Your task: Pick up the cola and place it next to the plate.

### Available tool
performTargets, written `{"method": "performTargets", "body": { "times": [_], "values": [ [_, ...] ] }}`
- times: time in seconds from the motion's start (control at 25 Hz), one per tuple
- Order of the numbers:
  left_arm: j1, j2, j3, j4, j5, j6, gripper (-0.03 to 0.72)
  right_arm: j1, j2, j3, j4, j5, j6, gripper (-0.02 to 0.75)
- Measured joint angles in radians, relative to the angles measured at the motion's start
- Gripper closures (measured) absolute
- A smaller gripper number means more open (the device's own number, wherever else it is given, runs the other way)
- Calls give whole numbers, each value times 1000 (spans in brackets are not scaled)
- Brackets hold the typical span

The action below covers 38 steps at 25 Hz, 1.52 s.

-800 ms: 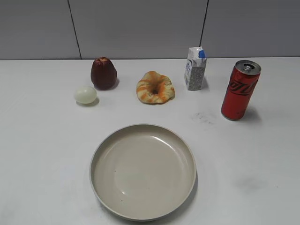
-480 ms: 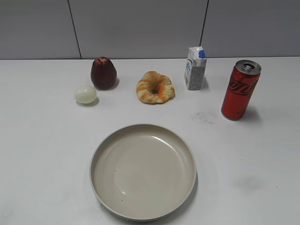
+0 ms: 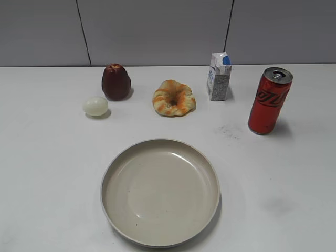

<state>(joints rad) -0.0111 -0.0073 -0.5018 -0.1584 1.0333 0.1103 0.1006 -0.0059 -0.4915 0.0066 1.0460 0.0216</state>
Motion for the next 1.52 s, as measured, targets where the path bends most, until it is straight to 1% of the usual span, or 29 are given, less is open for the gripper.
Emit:
{"method": "performTargets", "body": {
  "times": [0.2,0.28,0.36,0.52,0.6,0.68,0.72,0.8,0.92,1.04,1.2,1.28,1.36,1.52],
  "values": [
    [0,0,0,0,0,0,457,0,33,-1,27,-1,1,195],
    [0,0,0,0,0,0,457,0,76,-15,40,-37,1,195],
    [0,0,0,0,0,0,459,0,132,-26,44,-146,1,195],
    [0,0,0,0,0,0,459,0,320,-29,48,-470,2,189],
    [0,0,0,0,0,0,459,0,462,-32,48,-605,2,155],
    [0,0,0,0,0,0,459,0,617,-60,48,-665,2,103],
    [0,0,0,0,0,0,459,0,708,-90,48,-673,2,92],
    [0,0,0,0,0,0,459,0,869,-174,48,-657,2,80],
    [0,0,0,0,0,0,459,0,1113,-374,47,-547,1,78],
    [0,0,0,0,0,0,459,0,1338,-593,48,-377,1,78],
    [0,0,0,0,0,0,459,10,1563,-858,53,-183,1,78],
    [0,0,0,0,0,0,459,28,1659,-956,53,-115,0,79],
    [0,0,0,0,0,0,459,59,1729,-1036,53,-84,1,80],
    [0,0,0,0,0,0,459,114,1826,-1103,44,-68,1,80]
  ]
}}
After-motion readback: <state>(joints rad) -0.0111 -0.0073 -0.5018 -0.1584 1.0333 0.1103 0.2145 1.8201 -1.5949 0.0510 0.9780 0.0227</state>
